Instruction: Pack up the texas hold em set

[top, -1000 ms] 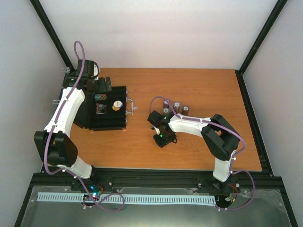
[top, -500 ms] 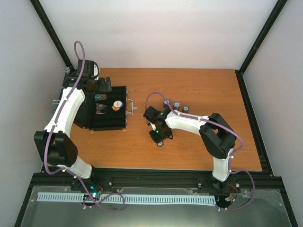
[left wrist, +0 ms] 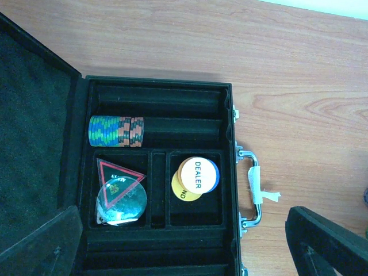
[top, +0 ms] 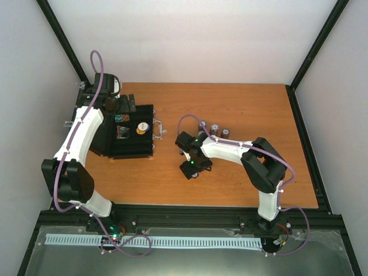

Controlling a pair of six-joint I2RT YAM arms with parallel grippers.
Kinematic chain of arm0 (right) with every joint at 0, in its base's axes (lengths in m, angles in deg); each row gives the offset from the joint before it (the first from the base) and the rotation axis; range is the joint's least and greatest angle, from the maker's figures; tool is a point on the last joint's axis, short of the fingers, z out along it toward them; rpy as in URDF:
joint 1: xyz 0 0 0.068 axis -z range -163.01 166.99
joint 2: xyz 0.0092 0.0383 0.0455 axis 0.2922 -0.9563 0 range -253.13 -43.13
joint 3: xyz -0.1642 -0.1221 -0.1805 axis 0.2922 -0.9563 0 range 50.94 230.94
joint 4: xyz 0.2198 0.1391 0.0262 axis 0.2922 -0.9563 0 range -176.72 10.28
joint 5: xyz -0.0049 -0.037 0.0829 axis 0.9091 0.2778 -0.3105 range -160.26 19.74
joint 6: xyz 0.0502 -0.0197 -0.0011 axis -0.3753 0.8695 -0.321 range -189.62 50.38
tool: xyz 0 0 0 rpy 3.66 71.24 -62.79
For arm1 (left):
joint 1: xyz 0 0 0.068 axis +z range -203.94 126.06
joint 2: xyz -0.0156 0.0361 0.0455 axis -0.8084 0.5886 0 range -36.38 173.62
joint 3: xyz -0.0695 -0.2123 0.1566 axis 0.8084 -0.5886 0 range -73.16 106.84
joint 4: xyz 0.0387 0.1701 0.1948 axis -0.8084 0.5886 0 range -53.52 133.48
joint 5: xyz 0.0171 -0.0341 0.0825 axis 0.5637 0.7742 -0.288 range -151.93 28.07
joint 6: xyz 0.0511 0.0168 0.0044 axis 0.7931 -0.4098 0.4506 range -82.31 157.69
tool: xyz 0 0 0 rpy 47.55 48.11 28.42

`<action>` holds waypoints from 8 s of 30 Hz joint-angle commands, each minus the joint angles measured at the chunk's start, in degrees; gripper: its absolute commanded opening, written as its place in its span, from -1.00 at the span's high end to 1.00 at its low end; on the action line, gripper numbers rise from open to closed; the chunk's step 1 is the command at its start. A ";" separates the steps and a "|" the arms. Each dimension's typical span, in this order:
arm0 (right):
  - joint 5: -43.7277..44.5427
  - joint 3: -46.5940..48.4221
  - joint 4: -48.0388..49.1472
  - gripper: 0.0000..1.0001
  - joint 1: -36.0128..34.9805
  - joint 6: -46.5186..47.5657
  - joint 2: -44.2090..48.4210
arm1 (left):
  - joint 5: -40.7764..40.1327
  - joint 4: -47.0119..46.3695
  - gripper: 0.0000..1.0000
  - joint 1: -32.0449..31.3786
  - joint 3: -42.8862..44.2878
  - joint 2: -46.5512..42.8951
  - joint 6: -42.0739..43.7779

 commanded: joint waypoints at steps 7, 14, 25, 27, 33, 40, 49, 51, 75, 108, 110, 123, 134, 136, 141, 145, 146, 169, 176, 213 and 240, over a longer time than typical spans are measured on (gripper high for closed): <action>3.30 -3.09 5.40 -0.66 -2.57 -1.26 -5.76 | 0.61 -0.29 -1.00 0.38 -0.45 -0.39 0.83; 1.73 -4.25 6.68 -0.21 -2.79 -1.69 -6.65 | -0.01 -0.02 -1.00 0.42 -0.48 -0.72 1.17; 1.46 -6.94 6.61 -0.27 -2.96 -2.35 -5.39 | 0.37 -0.20 -1.00 0.44 -0.45 0.06 1.01; 1.30 -7.24 6.65 -0.40 -3.02 -2.27 -4.74 | 0.41 -0.20 -0.99 0.43 -0.57 0.19 1.06; 1.69 -7.67 5.84 -0.39 -3.21 -2.61 -4.24 | 0.21 -0.25 -0.99 0.42 -0.63 0.52 1.00; 5.90 -7.95 3.66 -0.45 -3.22 -3.89 -4.51 | 0.19 -0.29 -1.00 0.43 -0.57 1.04 1.04; 9.55 -7.38 1.99 -0.73 -3.70 -4.71 -2.74 | 0.50 -0.26 -0.99 0.44 0.16 1.94 0.95; 9.03 -7.33 1.76 -0.69 -3.75 -4.61 -3.29 | 0.61 -0.16 -0.99 0.43 0.41 2.26 0.92; 8.39 -9.43 -1.05 -0.47 -4.71 -7.59 -1.66 | 1.11 -0.24 -1.00 0.45 0.10 2.51 0.82; 14.25 -2.21 -4.76 0.10 -4.46 -7.56 0.91 | 0.16 -0.20 -0.99 0.44 -1.44 0.11 1.24; 13.81 -1.06 -4.82 0.10 -4.42 -7.23 0.96 | 0.02 -0.24 -0.99 0.43 -1.64 -0.24 1.23; 9.39 0.98 -4.57 -0.87 -1.86 -5.47 1.21 | -0.51 0.07 -0.99 0.43 -1.13 -0.21 1.62; 4.95 -4.24 0.25 -1.00 0.38 -5.37 -0.90 | -0.28 0.29 -1.00 0.45 -0.48 0.96 1.48; 5.02 -4.47 0.59 -0.97 0.35 -5.36 -1.74 | -0.11 0.32 -0.99 0.43 -0.29 1.21 1.45; 4.78 -4.10 0.59 -0.55 0.30 -5.00 -3.37 | 0.01 0.41 -0.99 0.44 0.26 1.81 1.37; 5.61 -3.83 0.33 -0.33 0.29 -5.06 -3.11 | -0.05 0.42 -0.99 0.44 0.68 2.27 1.44; 6.00 -3.74 0.17 -0.29 0.29 -5.04 -3.11 | -0.01 0.42 -1.00 0.41 0.79 2.39 1.48; 9.45 -3.83 -0.86 0.29 0.34 -6.57 -2.08 | 0.09 0.23 -0.99 0.43 0.00 2.06 1.56; 9.30 -1.52 -2.83 0.30 0.37 -6.14 -0.48 | -0.25 0.15 -0.99 0.40 -0.75 1.15 1.59; 8.20 -5.97 4.07 -0.65 22.94 1.61 1.89 | -0.93 0.57 -0.99 0.45 -0.53 2.06 1.72; 7.10 -10.46 4.37 -0.38 24.24 -2.47 2.88 | 0.43 1.17 -0.99 0.43 2.72 6.35 1.48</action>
